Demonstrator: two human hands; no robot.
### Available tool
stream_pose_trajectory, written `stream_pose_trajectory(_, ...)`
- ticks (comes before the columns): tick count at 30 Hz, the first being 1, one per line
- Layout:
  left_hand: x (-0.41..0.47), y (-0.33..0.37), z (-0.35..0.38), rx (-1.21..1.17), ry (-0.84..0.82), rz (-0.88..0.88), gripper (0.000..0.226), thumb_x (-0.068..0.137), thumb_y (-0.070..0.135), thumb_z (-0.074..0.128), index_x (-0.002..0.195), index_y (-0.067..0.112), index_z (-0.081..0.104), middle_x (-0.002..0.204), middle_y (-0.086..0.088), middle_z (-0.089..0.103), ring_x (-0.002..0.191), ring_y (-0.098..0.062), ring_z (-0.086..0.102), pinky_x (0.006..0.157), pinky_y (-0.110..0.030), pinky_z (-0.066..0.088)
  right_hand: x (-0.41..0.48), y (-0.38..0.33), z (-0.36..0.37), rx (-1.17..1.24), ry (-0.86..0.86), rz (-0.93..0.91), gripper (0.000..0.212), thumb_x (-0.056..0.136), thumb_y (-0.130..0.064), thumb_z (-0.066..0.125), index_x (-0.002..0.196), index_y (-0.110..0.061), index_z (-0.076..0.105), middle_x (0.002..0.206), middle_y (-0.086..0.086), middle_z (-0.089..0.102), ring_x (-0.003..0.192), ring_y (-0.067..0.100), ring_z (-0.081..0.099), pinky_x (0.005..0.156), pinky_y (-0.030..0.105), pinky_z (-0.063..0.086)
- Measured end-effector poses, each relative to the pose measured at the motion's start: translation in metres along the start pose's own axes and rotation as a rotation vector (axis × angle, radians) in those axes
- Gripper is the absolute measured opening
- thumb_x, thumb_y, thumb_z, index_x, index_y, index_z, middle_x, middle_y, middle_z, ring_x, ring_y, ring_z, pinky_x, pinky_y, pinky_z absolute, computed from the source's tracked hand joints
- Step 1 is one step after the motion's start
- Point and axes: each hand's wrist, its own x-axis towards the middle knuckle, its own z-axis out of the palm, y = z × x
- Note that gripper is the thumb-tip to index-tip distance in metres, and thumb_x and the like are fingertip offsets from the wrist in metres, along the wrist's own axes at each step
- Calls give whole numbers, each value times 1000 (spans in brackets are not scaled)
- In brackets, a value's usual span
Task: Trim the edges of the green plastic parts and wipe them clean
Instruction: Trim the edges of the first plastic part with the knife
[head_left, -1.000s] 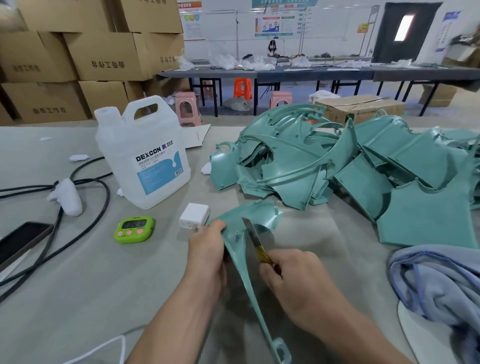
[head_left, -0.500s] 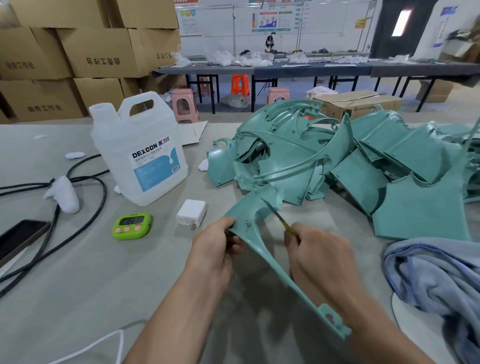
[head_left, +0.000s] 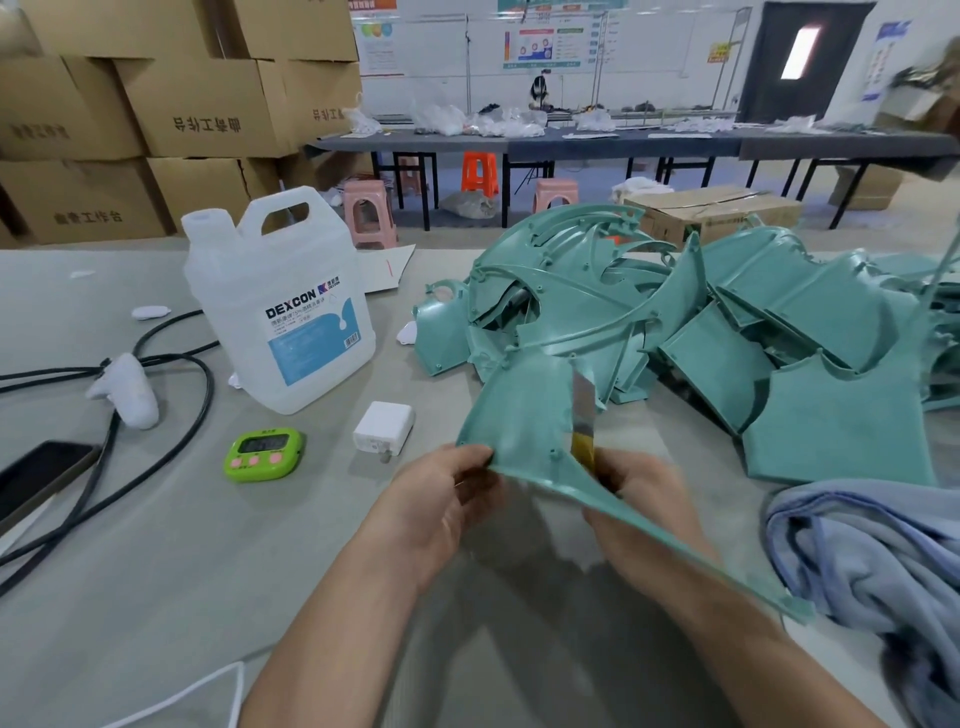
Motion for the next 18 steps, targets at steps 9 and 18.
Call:
stream_pose_trajectory(9, 0, 4, -9, -224, -54, -87, 35, 95, -7, 47, 124, -3, 65, 123, -22, 69, 90, -30, 67, 105, -44, 50, -9, -11, -11, -162, -401, -311, 37, 94, -49, 62, 77, -16, 65, 57, -3, 45, 48, 6, 36, 48, 17, 30)
stream_pose_trajectory(18, -2, 9, -8, -186, -34, -98, 34, 96, -7, 48, 125, 0, 65, 92, -17, 76, 54, -20, 70, 50, -29, 60, -7, -14, -22, -190, -540, -279, 7, 89, -43, 75, 83, -46, 77, 61, -21, 64, 52, 0, 51, 53, 14, 38)
